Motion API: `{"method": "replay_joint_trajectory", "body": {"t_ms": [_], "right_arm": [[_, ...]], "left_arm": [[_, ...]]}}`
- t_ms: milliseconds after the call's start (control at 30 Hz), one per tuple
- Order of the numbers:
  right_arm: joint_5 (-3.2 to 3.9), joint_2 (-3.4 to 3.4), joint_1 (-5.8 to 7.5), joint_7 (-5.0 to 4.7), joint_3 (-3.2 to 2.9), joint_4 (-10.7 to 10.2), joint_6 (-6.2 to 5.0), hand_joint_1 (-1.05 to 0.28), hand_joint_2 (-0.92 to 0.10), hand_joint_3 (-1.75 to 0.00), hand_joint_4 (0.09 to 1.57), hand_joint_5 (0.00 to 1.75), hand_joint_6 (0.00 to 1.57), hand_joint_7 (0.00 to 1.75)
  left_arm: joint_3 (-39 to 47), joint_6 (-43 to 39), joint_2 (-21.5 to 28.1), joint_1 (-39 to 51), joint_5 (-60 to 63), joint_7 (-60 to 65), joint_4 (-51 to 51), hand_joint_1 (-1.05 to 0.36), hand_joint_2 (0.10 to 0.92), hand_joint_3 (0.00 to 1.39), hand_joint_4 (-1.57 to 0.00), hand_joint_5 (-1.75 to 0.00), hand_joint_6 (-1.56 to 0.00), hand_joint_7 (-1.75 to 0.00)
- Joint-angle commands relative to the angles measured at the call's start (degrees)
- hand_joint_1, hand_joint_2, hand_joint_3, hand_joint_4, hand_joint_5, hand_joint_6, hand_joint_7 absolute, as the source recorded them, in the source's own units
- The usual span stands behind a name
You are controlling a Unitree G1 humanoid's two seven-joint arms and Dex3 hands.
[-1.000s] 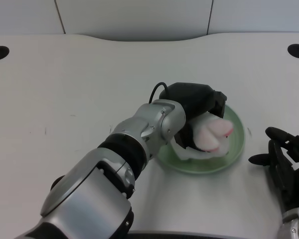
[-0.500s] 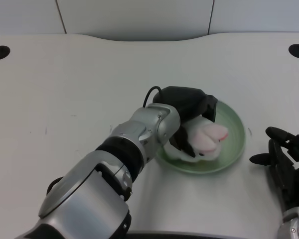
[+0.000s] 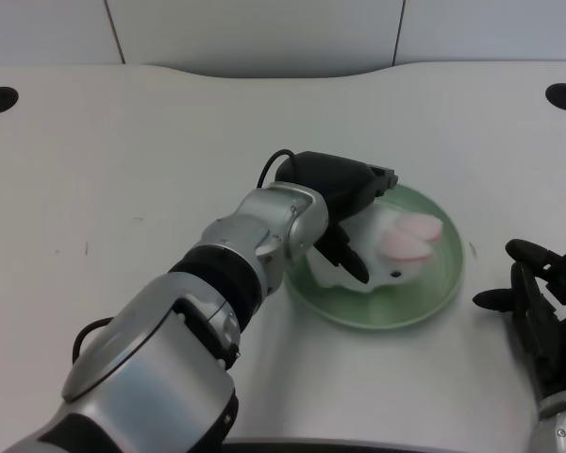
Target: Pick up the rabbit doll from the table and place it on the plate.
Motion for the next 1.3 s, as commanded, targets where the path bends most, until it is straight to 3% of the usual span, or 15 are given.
{"method": "replay_joint_trajectory", "body": {"t_ms": [33, 133, 200, 433, 500, 633, 667, 767, 900, 1000, 1033, 1167, 1233, 1300], "right_arm": [[-0.01, -1.28, -0.16, -0.5, -0.1, 0.21, 0.67, -0.39, -0.92, -0.2, 0.88, 1.1, 0.85, 0.64], [-1.12, -1.76, -0.12, -1.41, 0.57, 0.28, 0.3, -0.39, -0.92, -0.22, 0.88, 1.1, 0.85, 0.64], [-1.22, -1.84, -0.16, -1.38, 0.59, 0.34, 0.19, -0.39, -0.92, -0.23, 0.9, 1.1, 0.85, 0.64], [-0.99, -1.78, -0.25, -0.87, 0.42, 0.33, 0.53, -0.39, -0.92, -0.25, 0.9, 1.09, 0.86, 0.64], [-0.6, -1.51, -0.38, -1.01, 0.13, 0.24, 0.81, -0.38, -0.92, -0.24, 0.9, 1.1, 0.87, 0.64], [0.42, -0.96, -0.45, 0.12, -0.5, -0.01, 0.35, -0.38, -0.92, -0.22, 0.91, 1.11, 0.87, 0.65], [0.72, -0.99, -0.47, 0.8, -0.61, 0.01, 0.25, -0.37, -0.92, -0.22, 0.91, 1.11, 0.87, 0.65], [0.6, -1.31, -0.47, 0.92, -0.51, 0.12, 0.51, -0.37, -0.92, -0.25, 0.9, 1.12, 0.86, 0.66], [0.44, -1.71, -0.55, 0.68, -0.49, 0.27, 1.09, -0.38, -0.92, -0.25, 0.94, 1.16, 0.86, 0.67], [-0.71, -3.06, -0.19, 1.5, 0.54, 0.2, 2.0, -0.37, -0.92, -0.3, 0.85, 1.33, 0.81, 0.67], [-0.52, -3.35, -0.15, 2.4, 0.51, 0.15, 2.28, -0.36, -0.92, -0.3, 0.83, 1.34, 0.8, 0.66], [-0.27, -4.46, -0.22, 4.77, 0.44, 0.33, 2.53, -0.38, -0.92, -0.28, 0.85, 1.28, 0.82, 0.65], [-0.25, -4.66, -0.26, 5.2, 0.4, 0.38, 2.44, -0.4, -0.92, -0.26, 0.86, 1.22, 0.85, 0.64], [-0.41, -4.72, -0.25, 5.03, 0.43, 0.46, 2.31, -0.41, -0.92, -0.26, 0.85, 1.18, 0.85, 0.63]], "left_arm": [[1.53, -1.99, 1.93, -1.34, -1.77, -1.95, -1.07, -1.02, 0.921, 0.08, -0.04, -0.01, -0.11, -0.01], [2.38, -3.11, 2.99, -1.25, -2.91, -3.45, -1.96, -1.04, 0.921, 0.09, -0.05, -0.01, -0.11, -0.01], [2.82, -3.63, 3.75, -1.25, -3.31, -4.42, -2.7, -1.05, 0.921, 0.09, -0.04, -0.01, -0.1, -0.01], [6.29, -7.24, 8.53, 0.77, -7.11, -5.78, -7.55, -1.05, 0.921, 0.1, -0.09, -0.03, -0.12, -0.01], [8.24, -8.29, 10.66, 2.0, -9.21, -7.14, -9.92, -1.04, 0.921, 0.12, -0.1, -0.04, -0.12, -0.02], [16.23, -12.27, 16.21, 9.27, -18.55, -10.67, -18.12, -0.93, 0.921, 0.26, -0.21, -0.09, -0.19, -0.05], [18.65, -13.2, 17.31, 12.14, -21.65, -11.71, -20.85, -0.9, 0.921, 0.3, -0.24, -0.11, -0.22, -0.06], [23.2, -14.12, 19.11, 19.26, -27.67, -13.51, -27.92, -0.82, 0.921, 0.35, -0.35, -0.16, -0.29, -0.09], [28.29, -9.57, 19.93, 28.02, -34.9, -15.98, -36.85, -0.77, 0.921, 0.34, -0.46, -0.22, -0.39, -0.14], [33.18, -6.17, 20.03, 36.69, -41.25, -16.47, -43.53, -0.68, 0.921, 0.32, -0.61, -0.79, -0.6, -0.28], [34.21, -4.64, 19.97, 38.58, -42.75, -16.59, -45.47, -0.67, 0.921, 0.33, -0.61, -0.91, -0.63, -0.32], [39.62, 2.12, 18.79, 45.98, -52.79, -19.51, -52.78, -0.68, 0.921, 0.33, -0.7, -1.11, -0.79, -0.43], [41.81, 5.11, 19.12, 49.44, -58.18, -23.12, -55.85, -0.67, 0.921, 0.43, -0.7, -1.19, -0.77, -0.51], [43.7, 8.84, 18.95, 53.05, -62.08, -24.08, -59.25, -0.68, 0.921, 0.44, -0.73, -1.23, -0.78, -0.56]]}}
